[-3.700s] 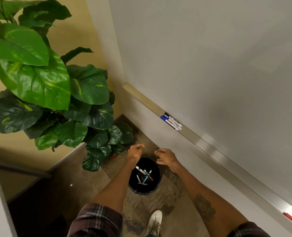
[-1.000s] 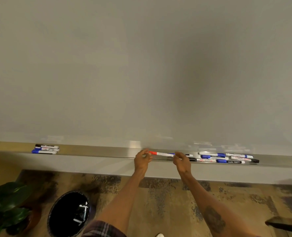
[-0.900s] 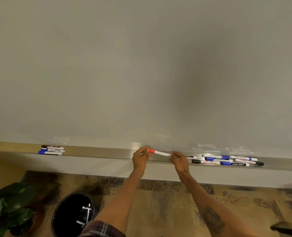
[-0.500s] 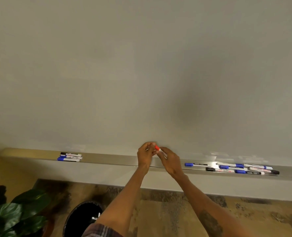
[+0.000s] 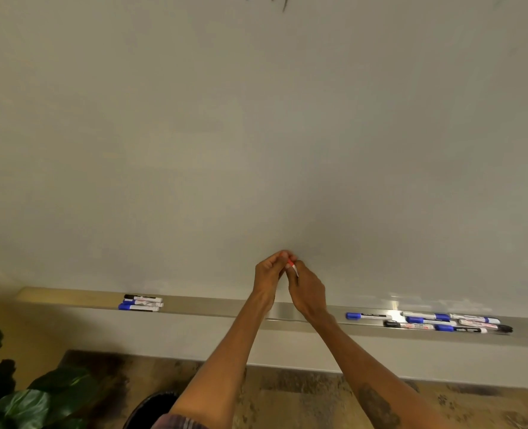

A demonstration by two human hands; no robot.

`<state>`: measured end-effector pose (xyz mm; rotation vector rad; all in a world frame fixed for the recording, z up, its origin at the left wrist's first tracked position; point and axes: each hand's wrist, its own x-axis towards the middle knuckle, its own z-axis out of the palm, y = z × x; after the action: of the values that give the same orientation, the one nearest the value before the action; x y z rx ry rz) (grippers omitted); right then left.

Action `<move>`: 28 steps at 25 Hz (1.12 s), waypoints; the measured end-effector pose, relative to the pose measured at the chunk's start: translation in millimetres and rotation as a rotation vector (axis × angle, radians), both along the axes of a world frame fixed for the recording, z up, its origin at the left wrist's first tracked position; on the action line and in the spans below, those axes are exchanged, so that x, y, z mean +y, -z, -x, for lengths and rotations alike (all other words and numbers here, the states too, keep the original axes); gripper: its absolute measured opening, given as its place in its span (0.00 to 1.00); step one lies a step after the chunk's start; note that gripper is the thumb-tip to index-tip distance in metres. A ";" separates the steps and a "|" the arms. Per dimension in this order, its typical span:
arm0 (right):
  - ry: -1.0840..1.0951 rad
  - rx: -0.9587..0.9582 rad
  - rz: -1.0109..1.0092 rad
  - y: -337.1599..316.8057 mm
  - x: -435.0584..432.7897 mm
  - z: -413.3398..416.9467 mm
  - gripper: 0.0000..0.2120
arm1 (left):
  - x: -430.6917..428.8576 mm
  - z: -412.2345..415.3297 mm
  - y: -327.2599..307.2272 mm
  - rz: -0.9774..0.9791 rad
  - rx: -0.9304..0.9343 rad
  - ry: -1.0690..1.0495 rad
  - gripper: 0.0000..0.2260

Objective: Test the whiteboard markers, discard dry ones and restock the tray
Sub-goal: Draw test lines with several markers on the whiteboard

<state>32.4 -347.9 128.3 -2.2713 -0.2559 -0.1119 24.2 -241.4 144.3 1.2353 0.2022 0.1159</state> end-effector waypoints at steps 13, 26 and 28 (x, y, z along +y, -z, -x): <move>0.011 -0.211 0.087 -61.5 31.9 -0.6 0.20 | 31.4 0.6 -60.3 -0.062 -0.146 0.018 0.10; 0.009 -0.248 0.145 -88.8 50.1 3.7 0.20 | 45.7 2.8 -83.2 0.020 -0.187 -0.036 0.11; 0.011 -0.233 0.175 -92.0 51.2 3.0 0.20 | 46.4 2.4 -84.4 0.025 -0.191 -0.050 0.11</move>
<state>29.4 -296.7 220.3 -2.4344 -0.3878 -0.3742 21.8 -195.0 228.7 1.1864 0.0688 0.2728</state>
